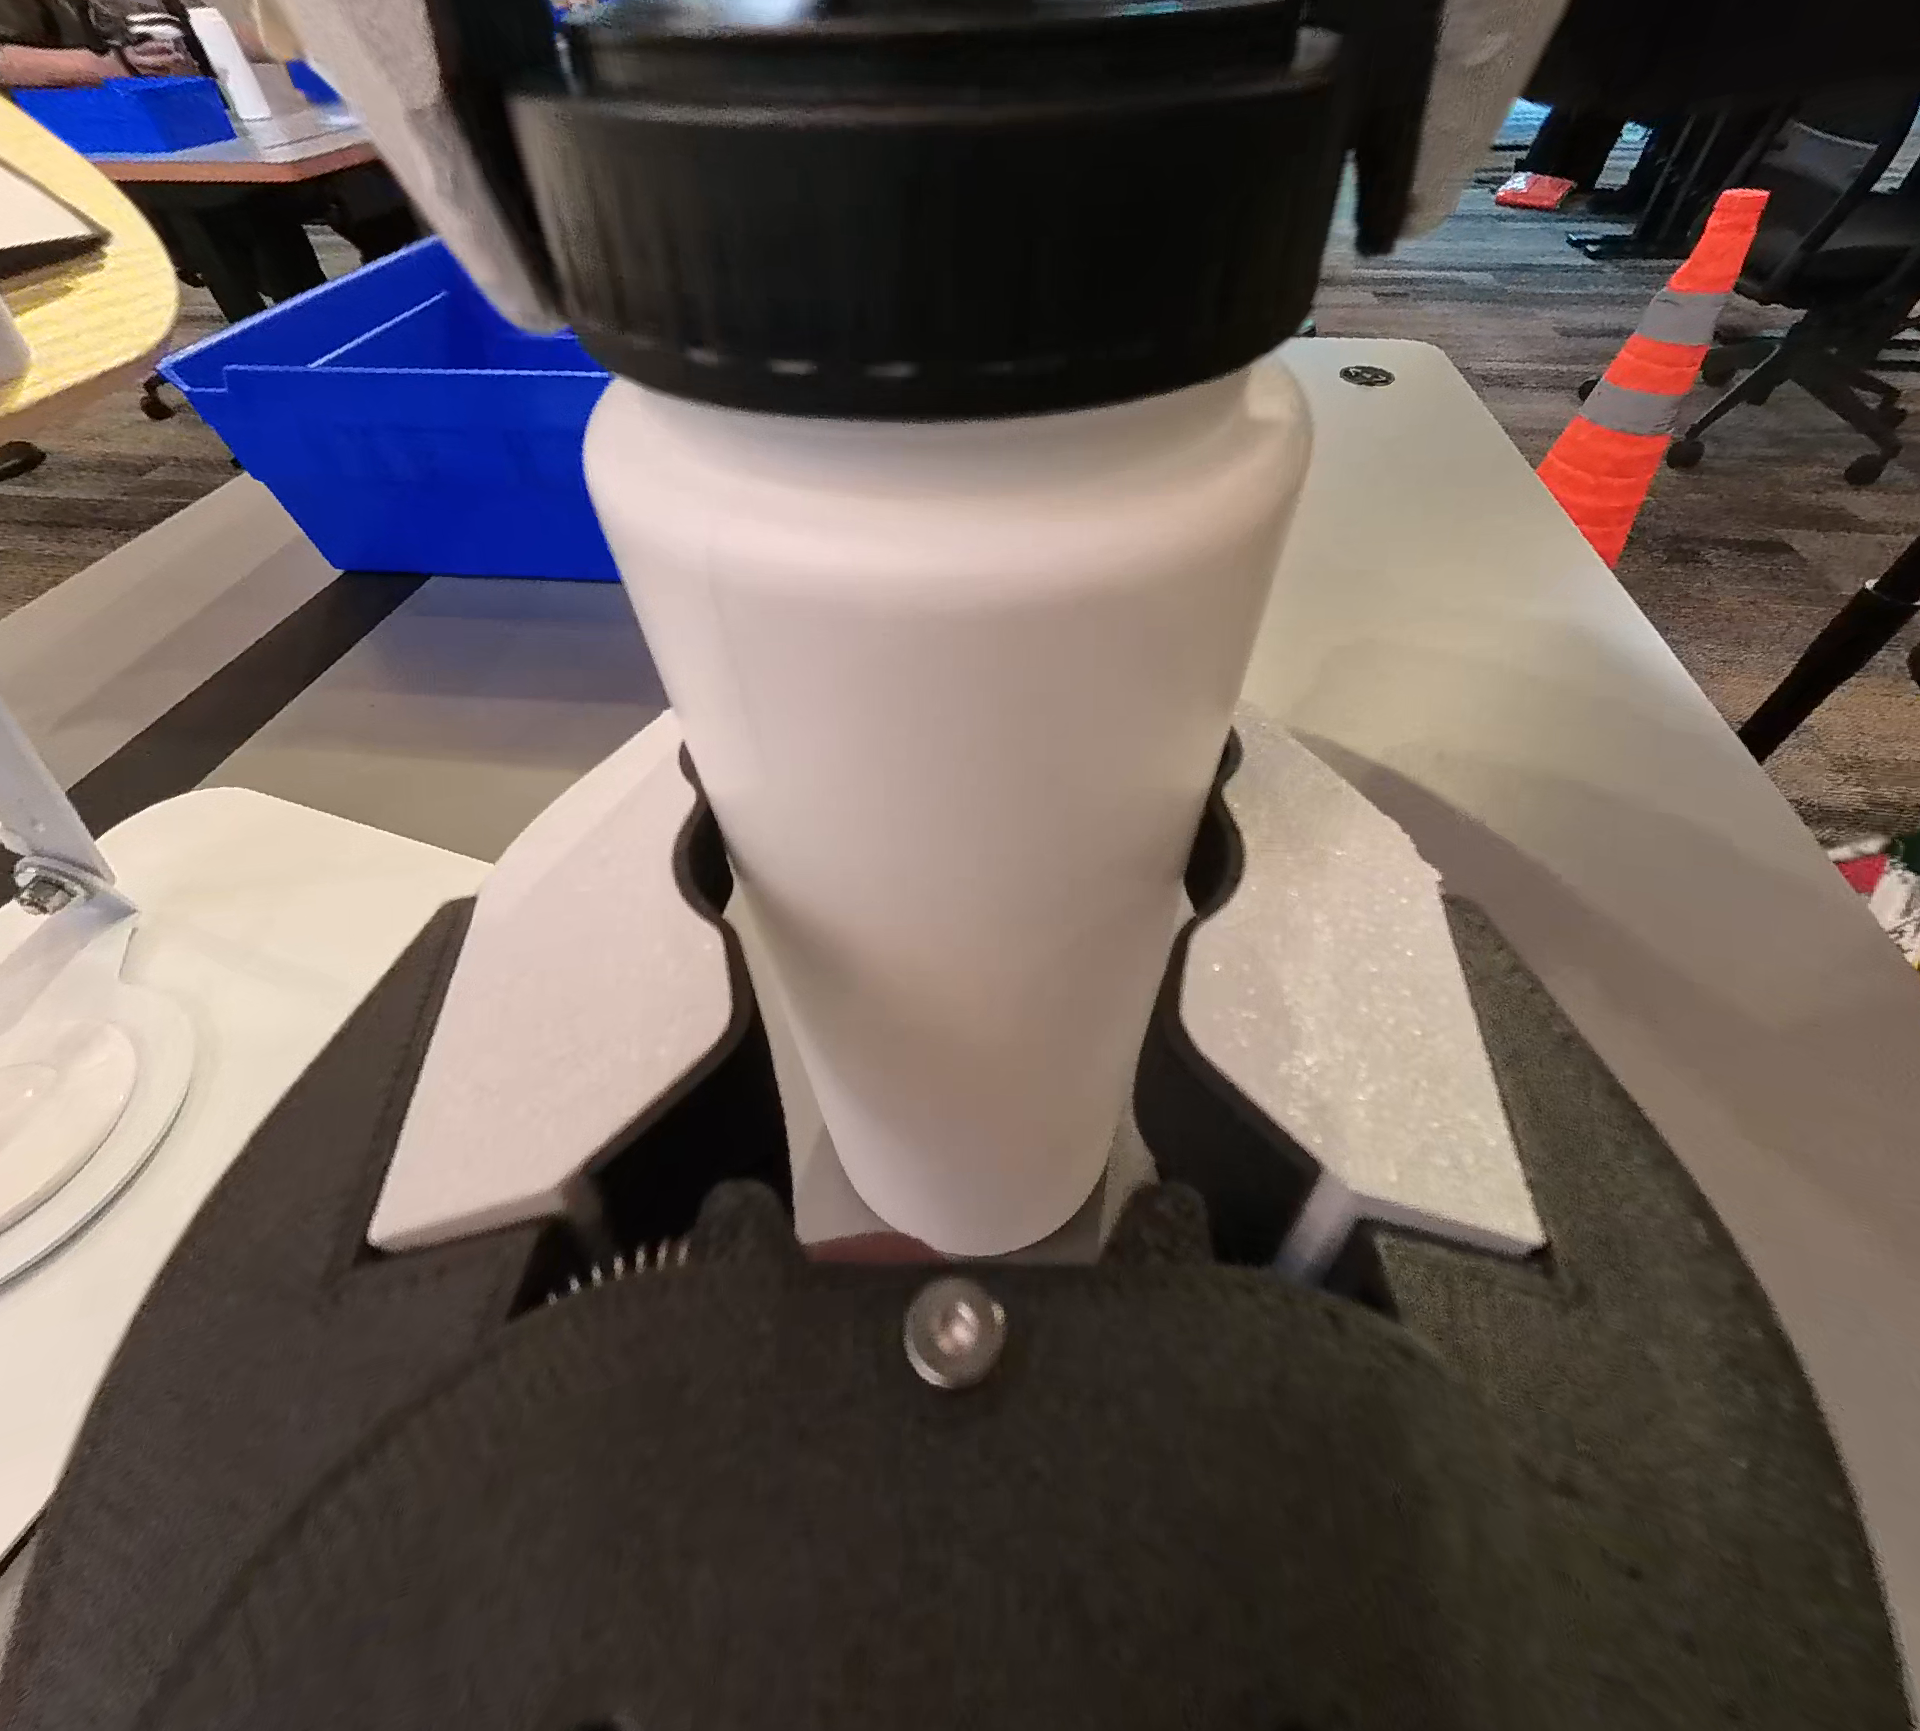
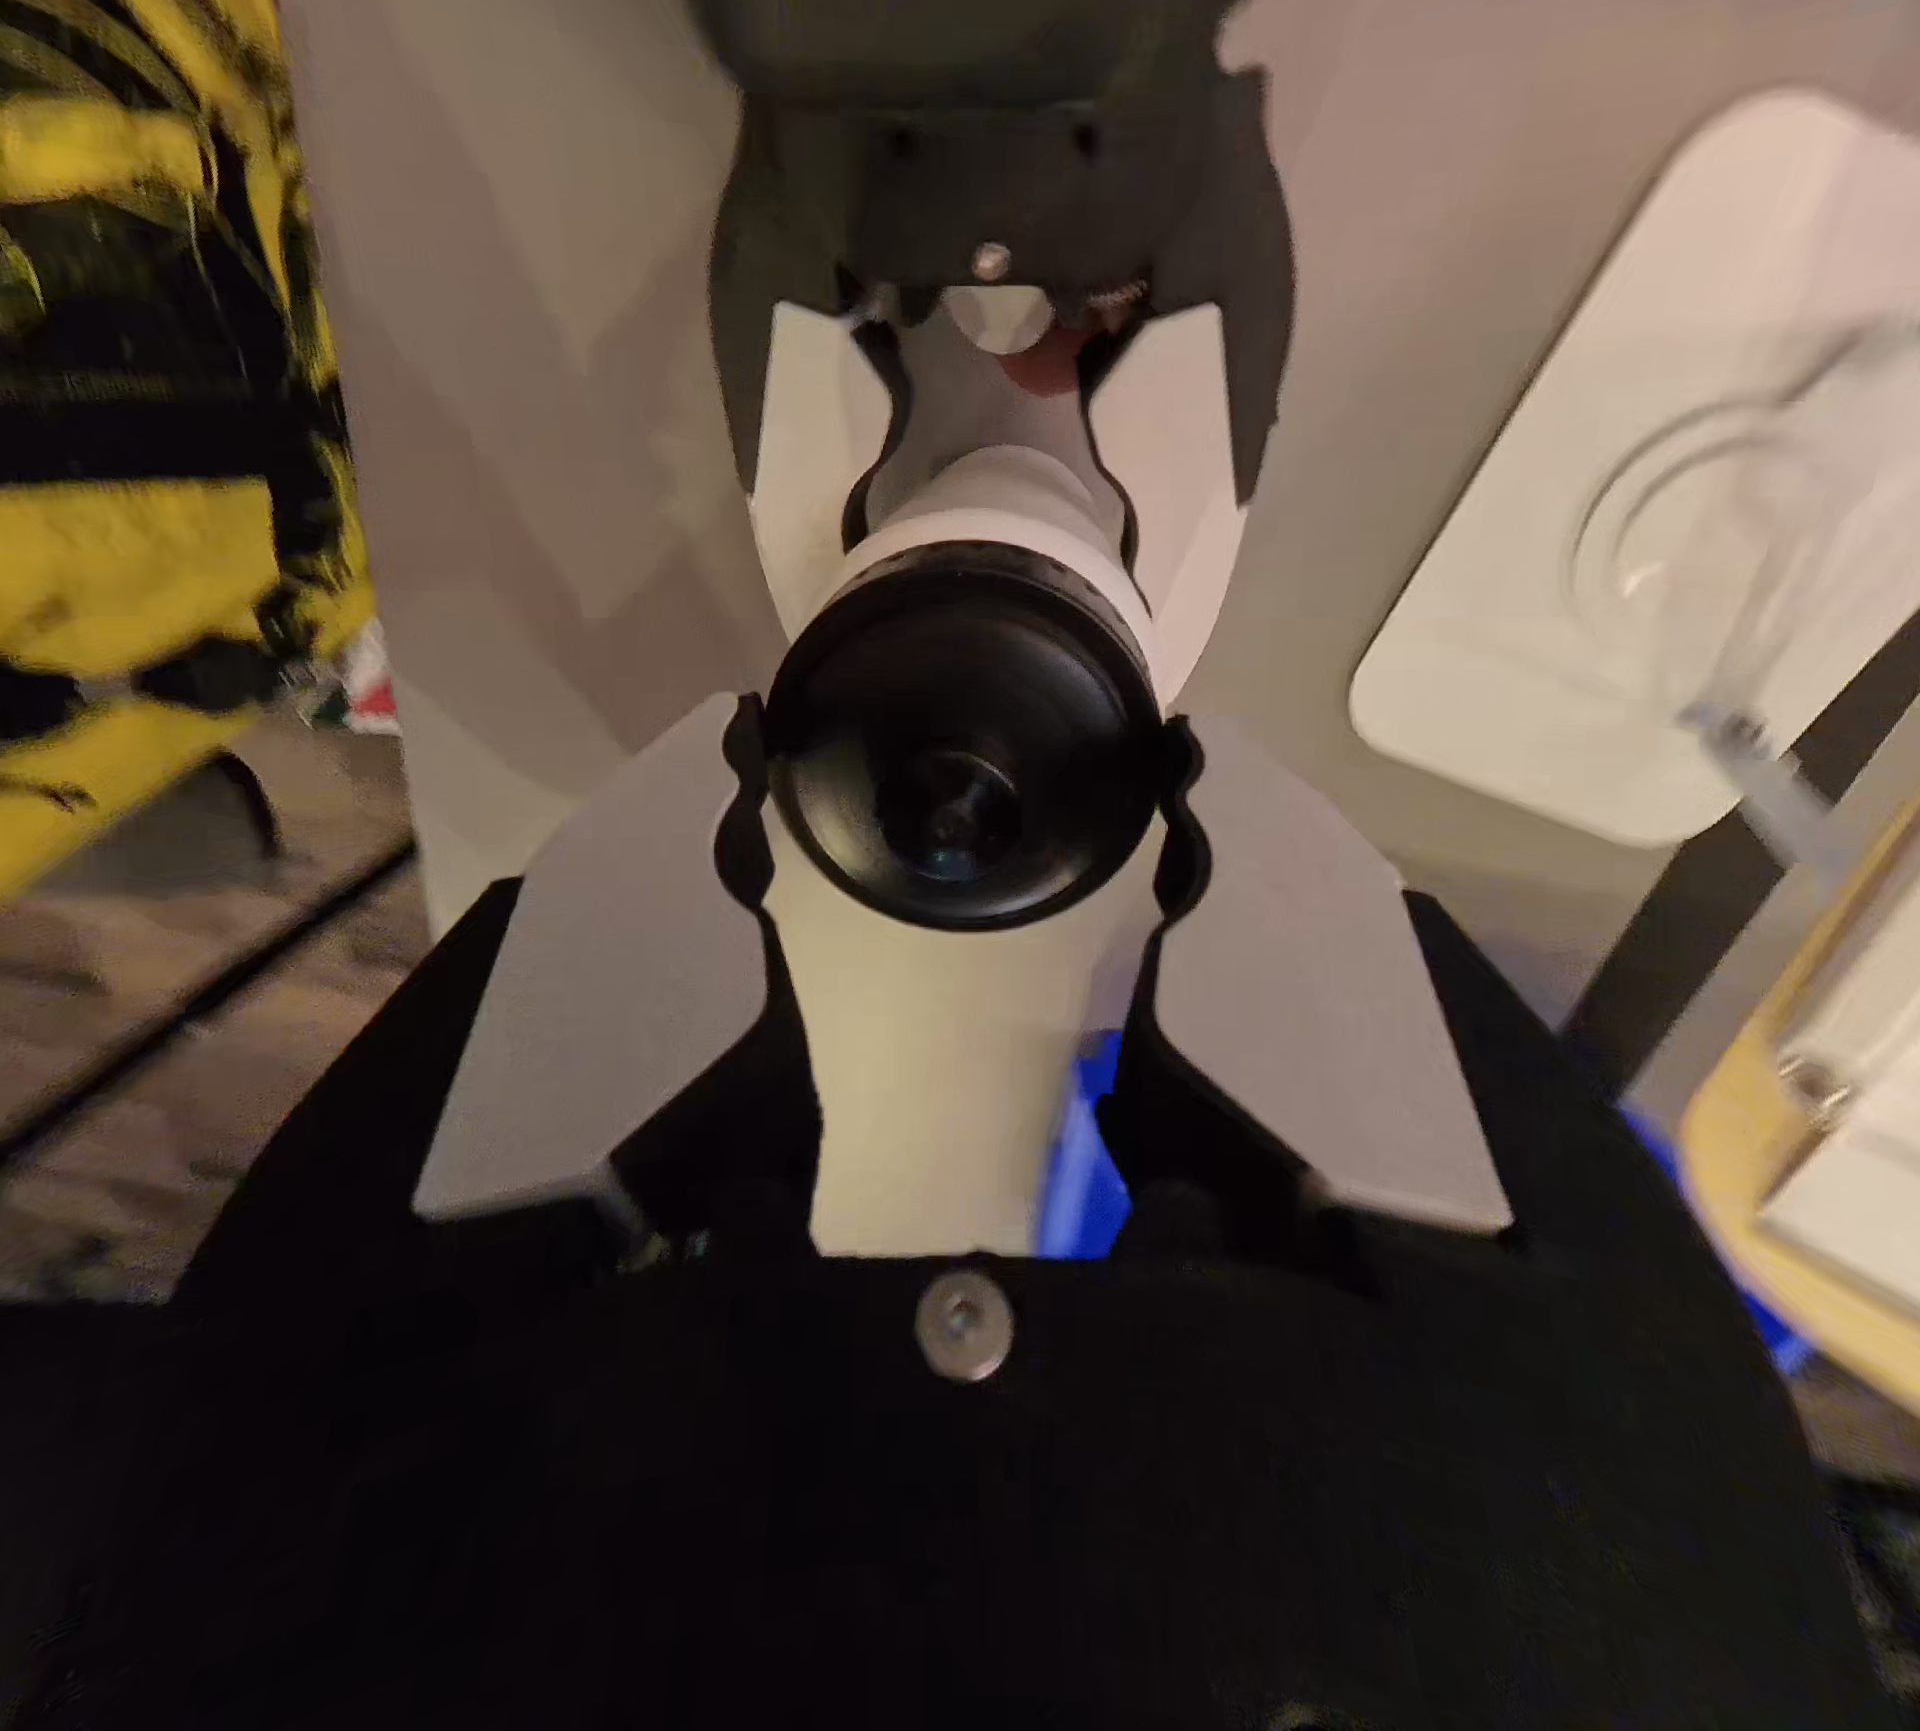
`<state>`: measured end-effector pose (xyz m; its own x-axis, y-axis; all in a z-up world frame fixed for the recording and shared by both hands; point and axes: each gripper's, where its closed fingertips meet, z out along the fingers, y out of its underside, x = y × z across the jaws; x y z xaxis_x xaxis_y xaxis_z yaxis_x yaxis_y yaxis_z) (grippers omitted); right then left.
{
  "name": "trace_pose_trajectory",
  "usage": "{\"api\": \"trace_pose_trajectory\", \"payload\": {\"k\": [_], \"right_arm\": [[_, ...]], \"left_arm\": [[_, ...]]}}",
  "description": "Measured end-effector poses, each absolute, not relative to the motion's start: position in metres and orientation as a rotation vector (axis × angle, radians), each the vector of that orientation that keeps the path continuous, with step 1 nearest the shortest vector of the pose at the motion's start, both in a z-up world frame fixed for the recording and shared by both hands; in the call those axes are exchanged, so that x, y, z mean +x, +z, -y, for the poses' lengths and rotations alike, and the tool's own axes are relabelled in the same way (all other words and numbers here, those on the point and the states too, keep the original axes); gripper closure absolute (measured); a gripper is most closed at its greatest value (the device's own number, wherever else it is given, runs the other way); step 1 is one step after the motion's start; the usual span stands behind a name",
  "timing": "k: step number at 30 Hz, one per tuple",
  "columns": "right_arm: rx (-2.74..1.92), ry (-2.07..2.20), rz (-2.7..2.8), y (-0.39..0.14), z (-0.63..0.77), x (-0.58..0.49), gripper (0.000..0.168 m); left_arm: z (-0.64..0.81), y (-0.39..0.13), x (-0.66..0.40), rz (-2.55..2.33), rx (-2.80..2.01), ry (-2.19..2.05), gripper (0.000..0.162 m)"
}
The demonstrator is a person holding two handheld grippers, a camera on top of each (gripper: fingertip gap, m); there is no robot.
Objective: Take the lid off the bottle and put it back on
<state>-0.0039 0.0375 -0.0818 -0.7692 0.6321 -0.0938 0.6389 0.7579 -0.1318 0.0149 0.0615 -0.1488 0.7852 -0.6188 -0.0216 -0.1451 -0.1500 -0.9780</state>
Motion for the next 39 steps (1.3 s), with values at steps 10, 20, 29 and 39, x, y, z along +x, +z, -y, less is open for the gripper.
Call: {"api": "trace_pose_trajectory", "payload": {"k": [10, 20, 29, 39], "right_arm": [[1.108, -0.226, -2.968, -0.0743, -0.0423, -0.0052, 0.076], [0.702, -0.173, -3.024, -0.0801, -0.0364, -0.0013, 0.095], [1.345, -0.245, -2.831, -0.0802, -0.0356, -0.0015, 0.095], [0.673, -0.081, -3.138, -0.0748, -0.0384, 0.0002, 0.097]], "left_arm": [[-0.0604, -0.1491, 0.0161, -0.618, -1.696, -0.457, 0.074], [-0.0602, -0.149, 0.0163, -0.616, -1.691, -0.463, 0.074], [-0.0594, -0.1494, 0.016, -0.613, -1.689, -0.472, 0.075], [-0.0601, -0.1493, 0.0168, -0.613, -1.685, -0.477, 0.075]]}}
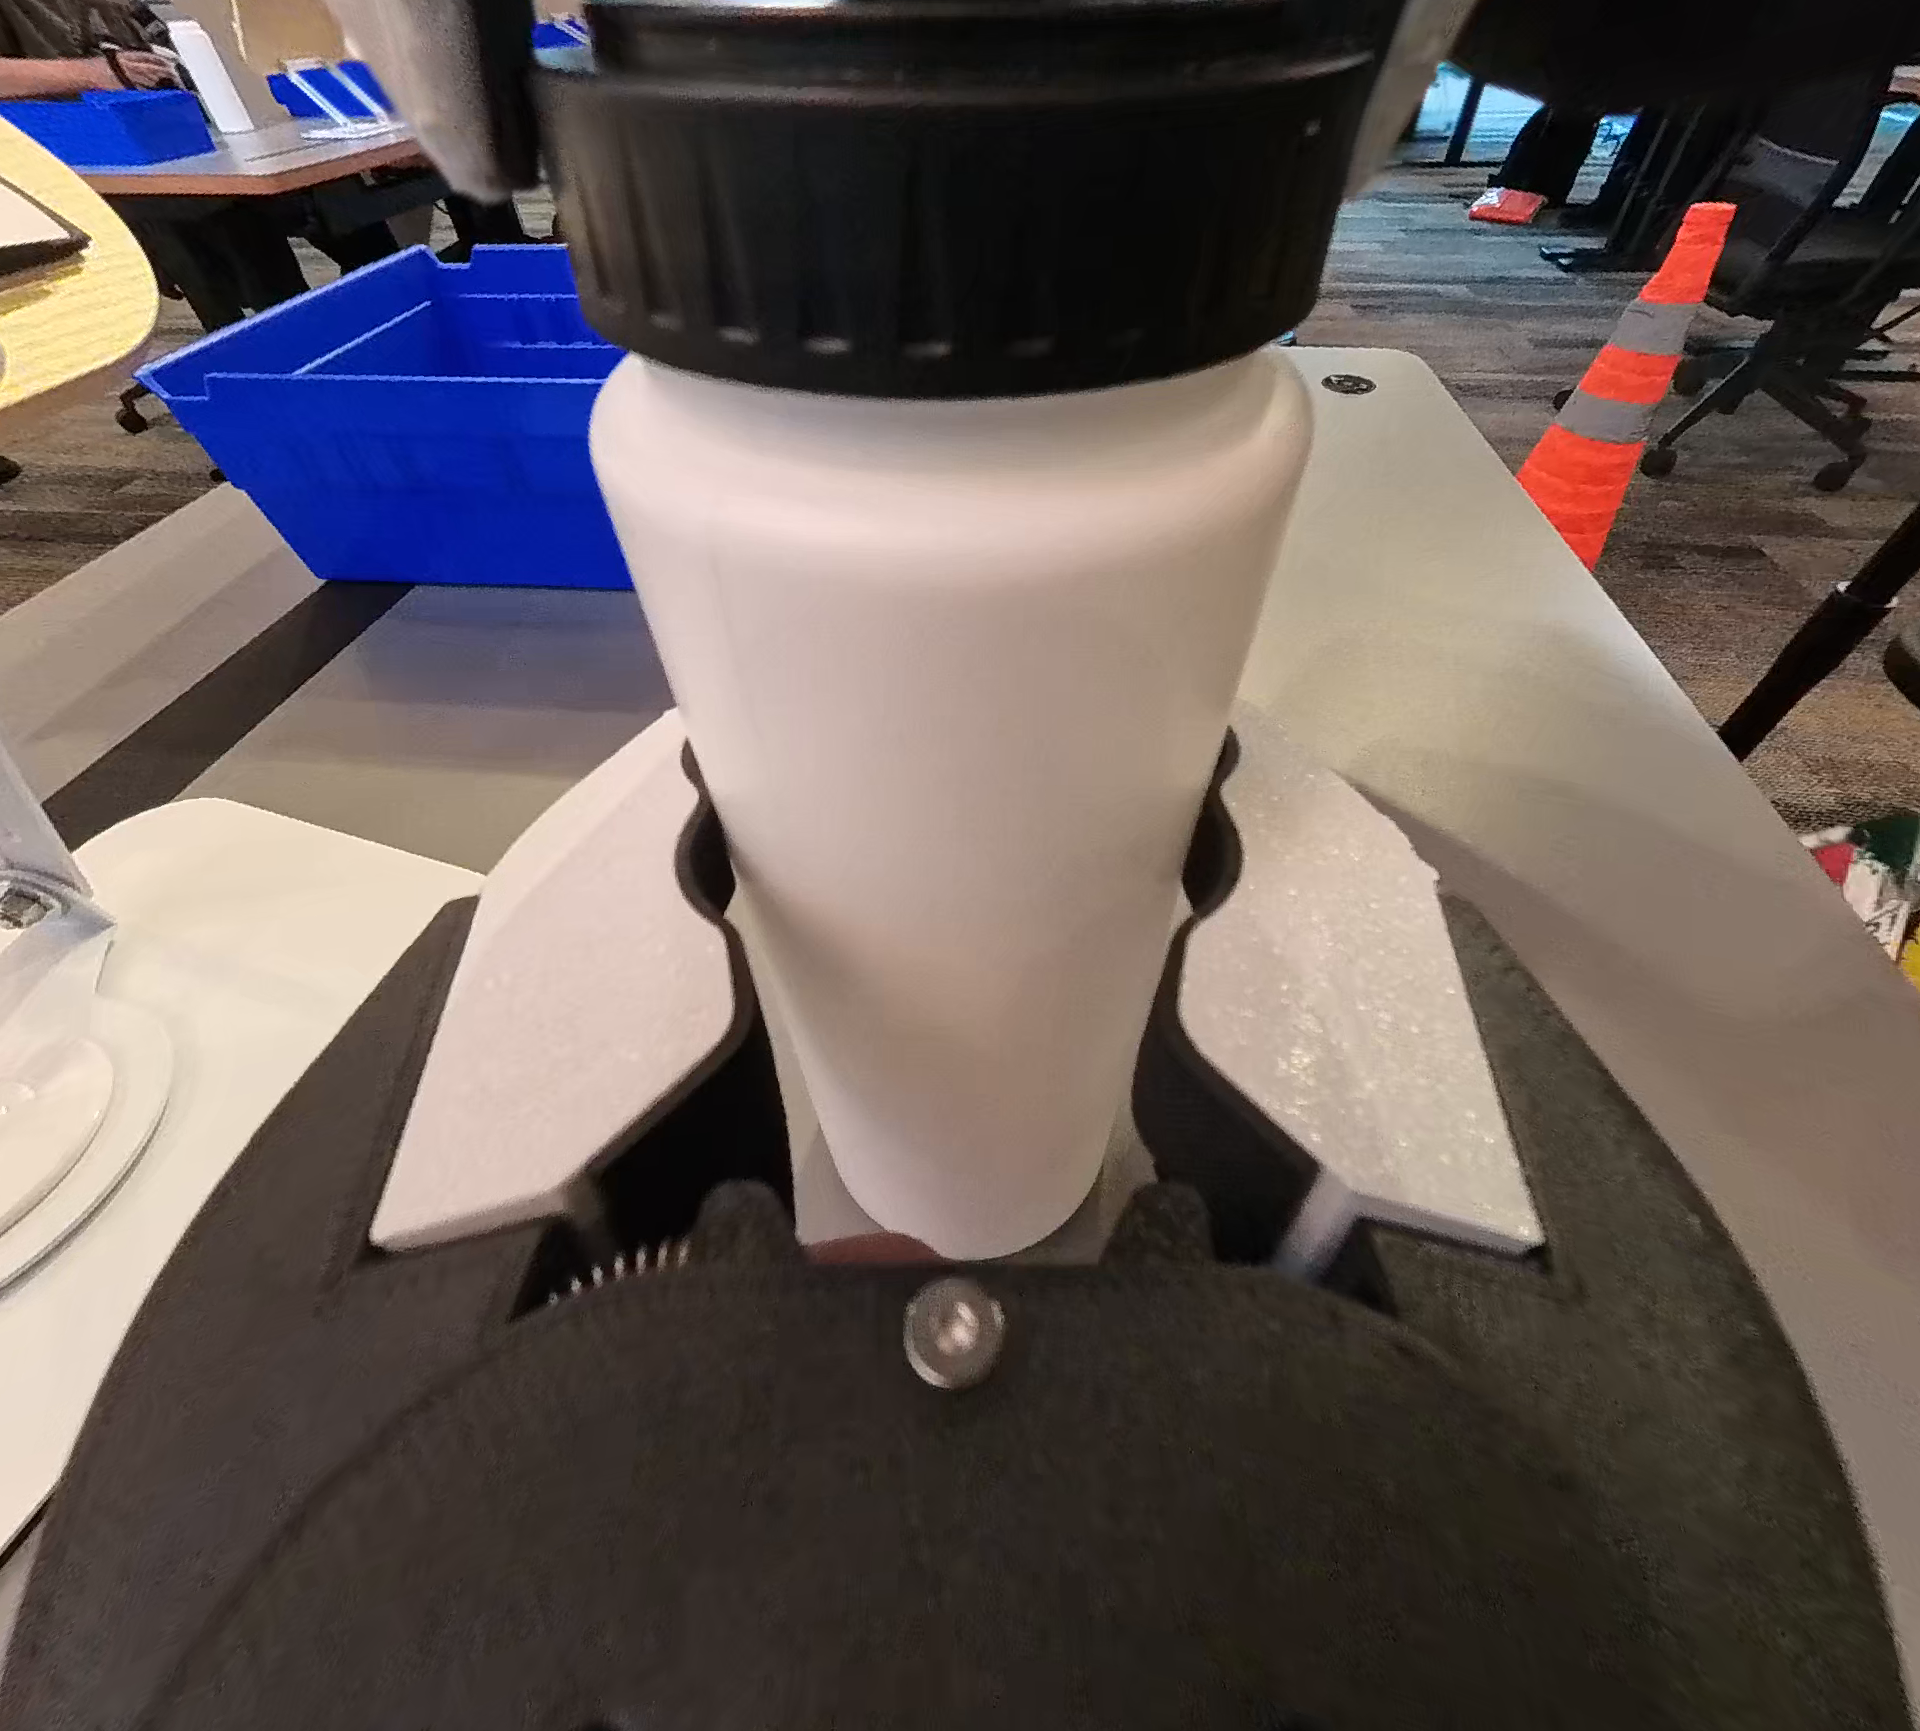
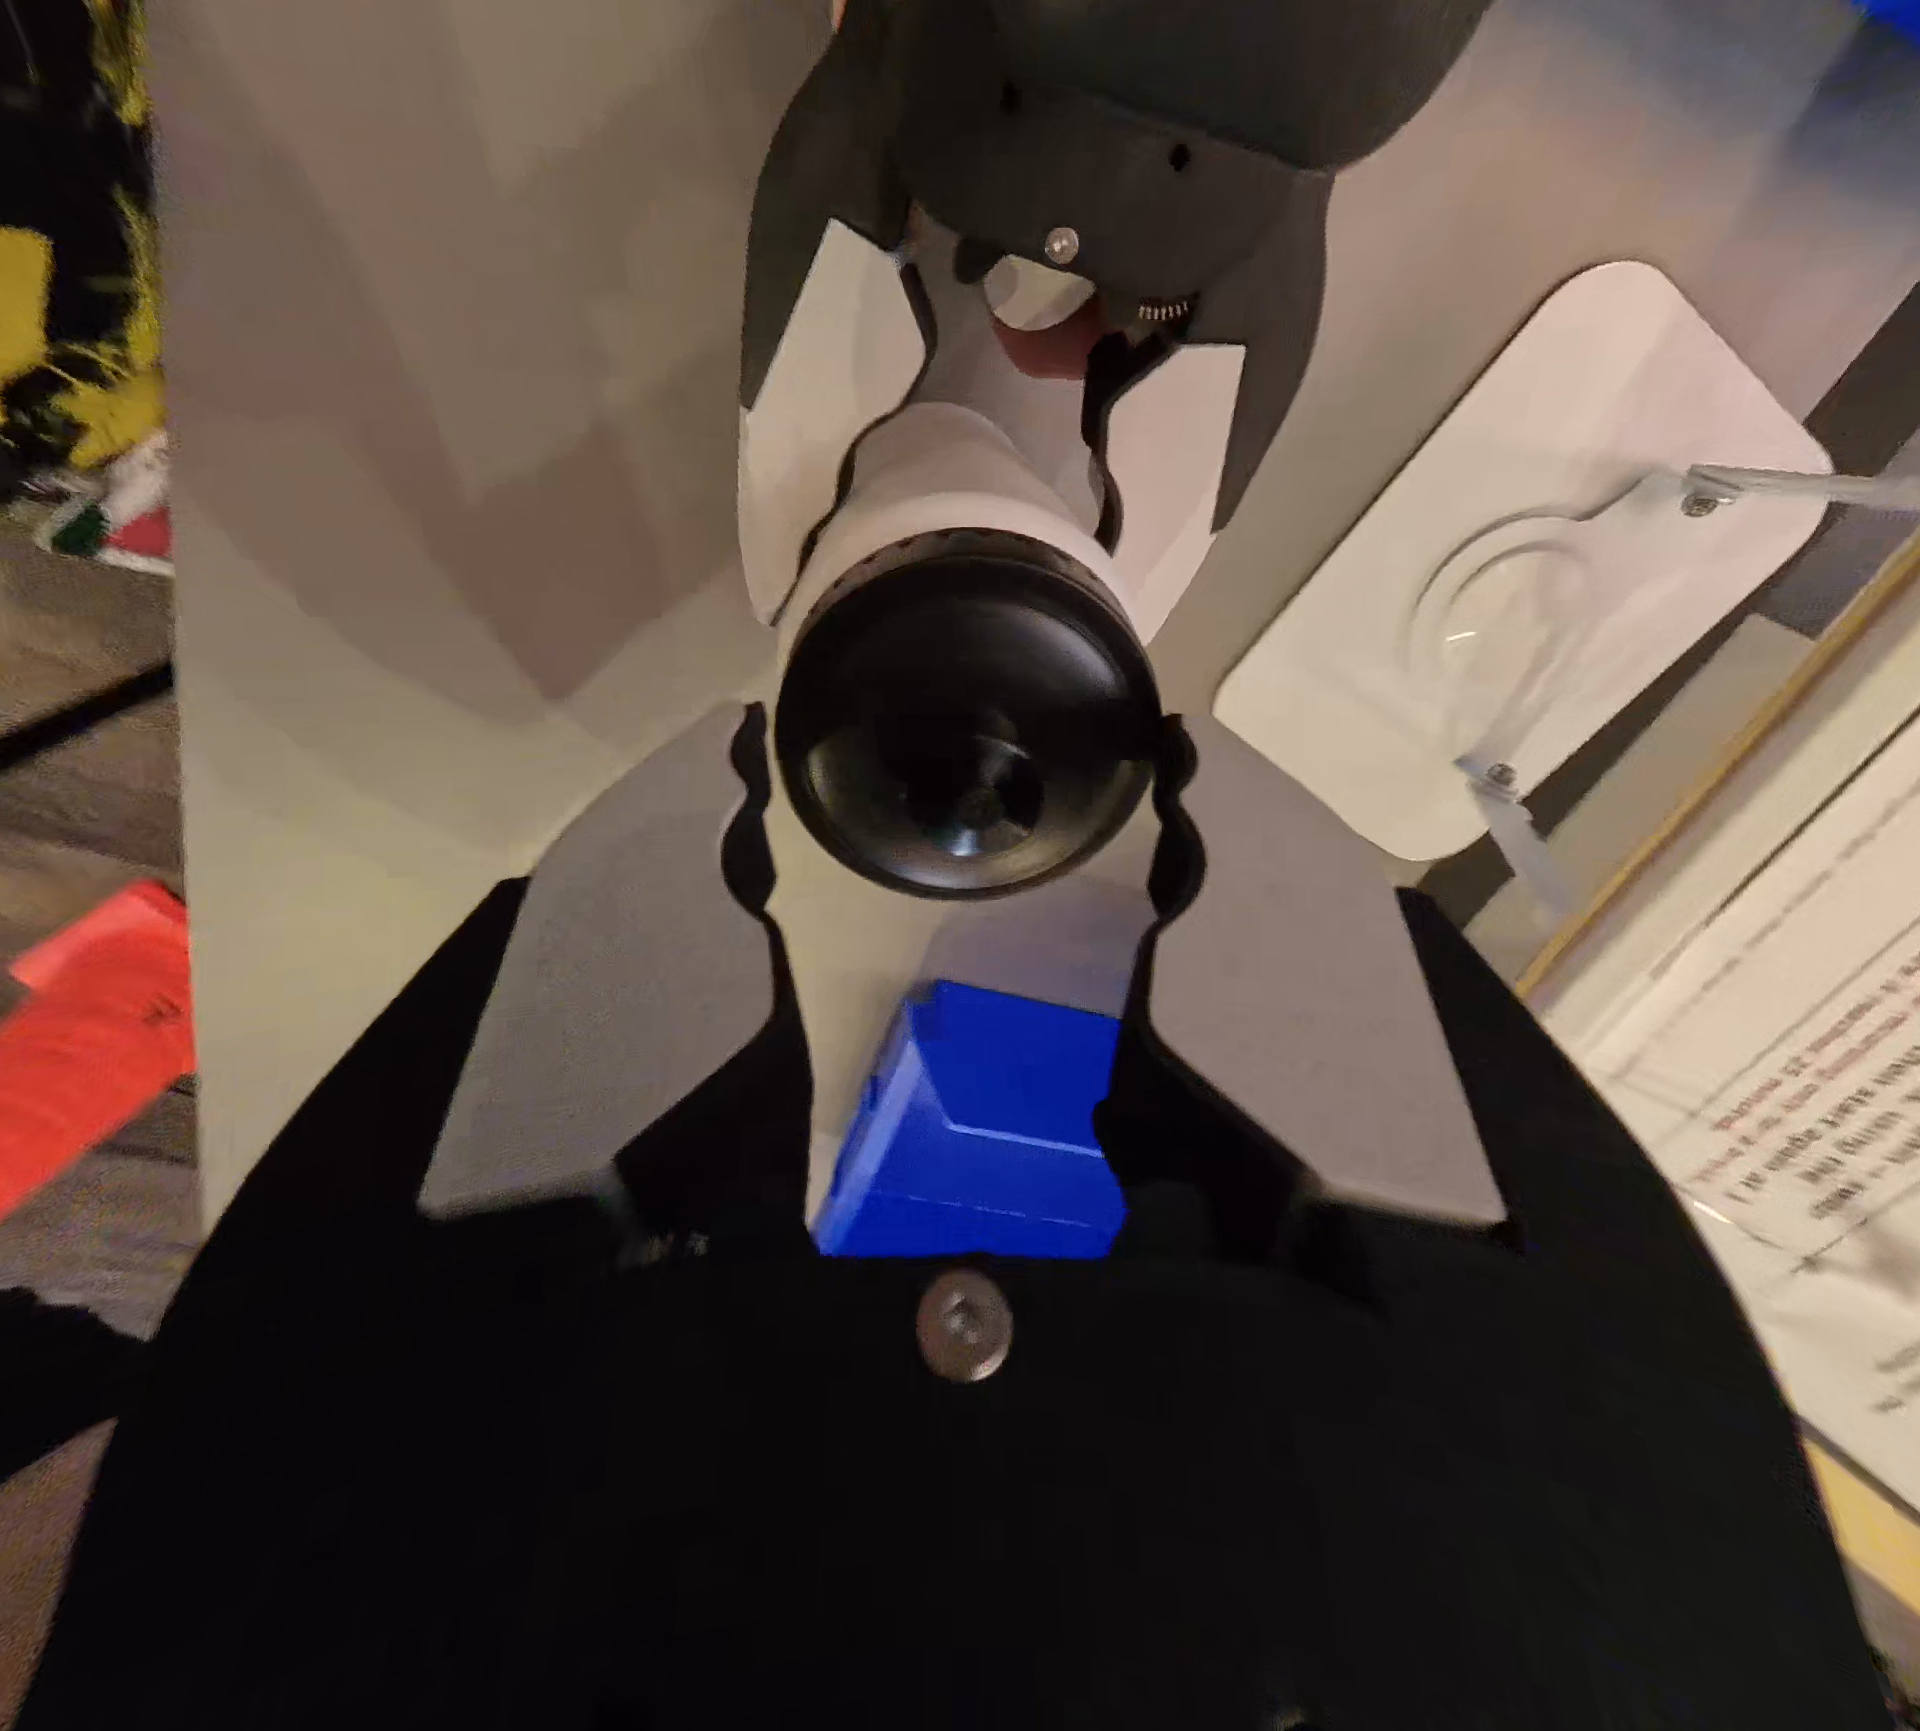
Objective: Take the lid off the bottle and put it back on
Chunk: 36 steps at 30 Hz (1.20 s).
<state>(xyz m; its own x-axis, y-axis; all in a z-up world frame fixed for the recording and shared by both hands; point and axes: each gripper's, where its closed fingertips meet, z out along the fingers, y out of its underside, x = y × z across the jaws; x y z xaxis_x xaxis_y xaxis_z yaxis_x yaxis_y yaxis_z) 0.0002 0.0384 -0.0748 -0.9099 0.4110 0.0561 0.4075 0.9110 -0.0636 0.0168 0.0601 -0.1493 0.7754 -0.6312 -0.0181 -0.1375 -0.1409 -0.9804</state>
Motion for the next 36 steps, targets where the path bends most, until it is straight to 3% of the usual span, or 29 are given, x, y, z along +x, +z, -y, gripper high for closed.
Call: {"api": "trace_pose_trajectory", "payload": {"k": [4, 11, 15, 16, 19, 23, 26, 31, 36], "right_arm": [[-0.66, 0.056, 3.013, -0.0757, -0.0388, 0.0007, 0.098], [-1.308, 0.086, 2.829, -0.0772, -0.0384, 0.002, 0.097], [-1.189, 0.066, 2.893, -0.0762, -0.0388, 0.0042, 0.095], [-1.127, 0.081, 2.907, -0.075, -0.0385, 0.0025, 0.084], [-0.828, 0.062, 2.943, -0.0729, -0.0394, -0.0028, 0.077], [-0.644, 0.054, 3.012, -0.076, -0.0366, 0.0008, 0.098], [-0.722, 0.074, 2.997, -0.0768, -0.0362, 0.0011, 0.097], [-1.338, 0.13, 2.824, -0.0785, -0.0372, 0.0008, 0.096], [-1.234, 0.128, 2.863, -0.0779, -0.0372, 0.0041, 0.091]], "left_arm": [[-0.0601, -0.1492, 0.0169, -0.614, -1.683, -0.48, 0.075], [-0.0601, -0.1492, 0.0176, -0.618, -1.685, -0.484, 0.075], [-0.0598, -0.1493, 0.0183, -0.619, -1.686, -0.477, 0.075], [-0.0598, -0.1493, 0.0182, -0.619, -1.686, -0.477, 0.075], [-0.06, -0.1491, 0.0183, -0.617, -1.685, -0.48, 0.075], [-0.0601, -0.1491, 0.0184, -0.617, -1.683, -0.482, 0.075], [-0.0599, -0.1491, 0.0184, -0.619, -1.684, -0.482, 0.075], [-0.0603, -0.1491, 0.0184, -0.618, -1.684, -0.487, 0.075], [-0.06, -0.1491, 0.0197, -0.619, -1.684, -0.48, 0.075]]}}
